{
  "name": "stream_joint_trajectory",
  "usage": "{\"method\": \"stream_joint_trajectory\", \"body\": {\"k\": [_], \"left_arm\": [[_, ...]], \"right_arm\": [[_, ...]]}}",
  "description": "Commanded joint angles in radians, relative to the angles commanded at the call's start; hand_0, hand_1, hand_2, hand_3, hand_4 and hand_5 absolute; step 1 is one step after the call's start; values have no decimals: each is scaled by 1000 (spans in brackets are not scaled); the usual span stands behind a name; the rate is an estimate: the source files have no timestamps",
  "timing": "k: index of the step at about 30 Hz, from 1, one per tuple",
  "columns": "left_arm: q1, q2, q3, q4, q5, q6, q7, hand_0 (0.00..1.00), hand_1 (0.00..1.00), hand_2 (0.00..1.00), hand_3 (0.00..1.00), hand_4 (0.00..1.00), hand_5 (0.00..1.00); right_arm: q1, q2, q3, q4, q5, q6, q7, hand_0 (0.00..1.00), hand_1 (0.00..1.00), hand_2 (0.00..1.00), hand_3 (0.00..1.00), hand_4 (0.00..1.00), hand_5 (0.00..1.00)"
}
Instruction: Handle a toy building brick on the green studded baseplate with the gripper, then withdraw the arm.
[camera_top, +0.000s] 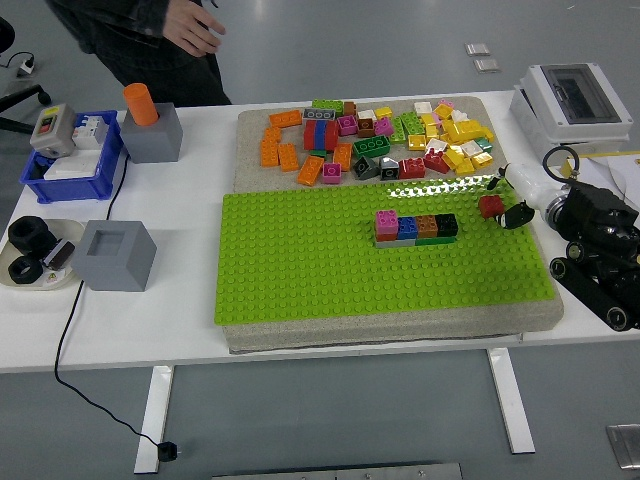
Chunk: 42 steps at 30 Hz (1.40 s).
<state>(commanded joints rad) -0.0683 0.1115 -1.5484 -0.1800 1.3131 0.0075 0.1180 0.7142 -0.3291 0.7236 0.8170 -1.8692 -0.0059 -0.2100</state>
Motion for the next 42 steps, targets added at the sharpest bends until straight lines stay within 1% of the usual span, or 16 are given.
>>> {"method": "stream_joint_trajectory", "body": {"k": [2, 3, 8, 9, 14, 15, 20, 21, 23, 33, 42], "left_arm": [[-1, 0, 0, 0, 1, 0, 0, 637, 640, 612, 628, 628, 267], [-1, 0, 1, 0, 1, 0, 0, 637, 640, 612, 628, 628, 267], [-2, 0, 2, 0, 1, -1, 0, 637, 640, 612, 628, 628, 267], [-2, 0, 3, 0, 0, -1, 0, 638, 640, 612, 629, 628, 267], [-1, 1, 4, 0, -1, -1, 0, 638, 640, 612, 629, 628, 267], [-1, 1, 5, 0, -1, -1, 0, 638, 640, 612, 629, 628, 267], [-2, 0, 6, 0, -1, -2, -2, 638, 640, 612, 629, 628, 267], [-2, 0, 7, 0, -1, -2, -2, 638, 640, 612, 628, 628, 268], [-2, 0, 8, 0, -1, -2, -3, 638, 640, 612, 628, 628, 268], [-2, -1, 12, 0, -2, -3, -5, 638, 640, 612, 629, 628, 268], [-2, -2, 13, 0, -3, -3, -5, 638, 640, 612, 628, 628, 268]], "right_arm": [[1, 4, -1, -6, 1, 1, 0, 822, 848, 885, 696, 722, 85], [1, 6, -1, -9, 1, 1, 1, 822, 848, 884, 648, 718, 85], [0, 13, 2, -25, 1, 2, 2, 822, 848, 884, 648, 718, 85], [1, 14, 3, -29, 2, 2, 3, 823, 848, 881, 637, 680, 123], [0, 16, 5, -42, 7, 0, 7, 823, 848, 881, 637, 680, 123], [0, 16, 6, -44, 7, 0, 8, 823, 846, 878, 630, 615, 160], [0, 18, 5, -51, 12, -3, 10, 823, 846, 878, 630, 615, 160], [0, 18, 5, -52, 13, -3, 10, 823, 846, 876, 625, 603, 177], [0, 19, 4, -53, 16, -5, 11, 823, 846, 876, 625, 603, 177], [0, 22, -5, -47, 24, -6, 11, 823, 844, 873, 625, 629, 165], [1, 19, -11, -39, 28, -6, 10, 822, 842, 873, 624, 622, 169]]}}
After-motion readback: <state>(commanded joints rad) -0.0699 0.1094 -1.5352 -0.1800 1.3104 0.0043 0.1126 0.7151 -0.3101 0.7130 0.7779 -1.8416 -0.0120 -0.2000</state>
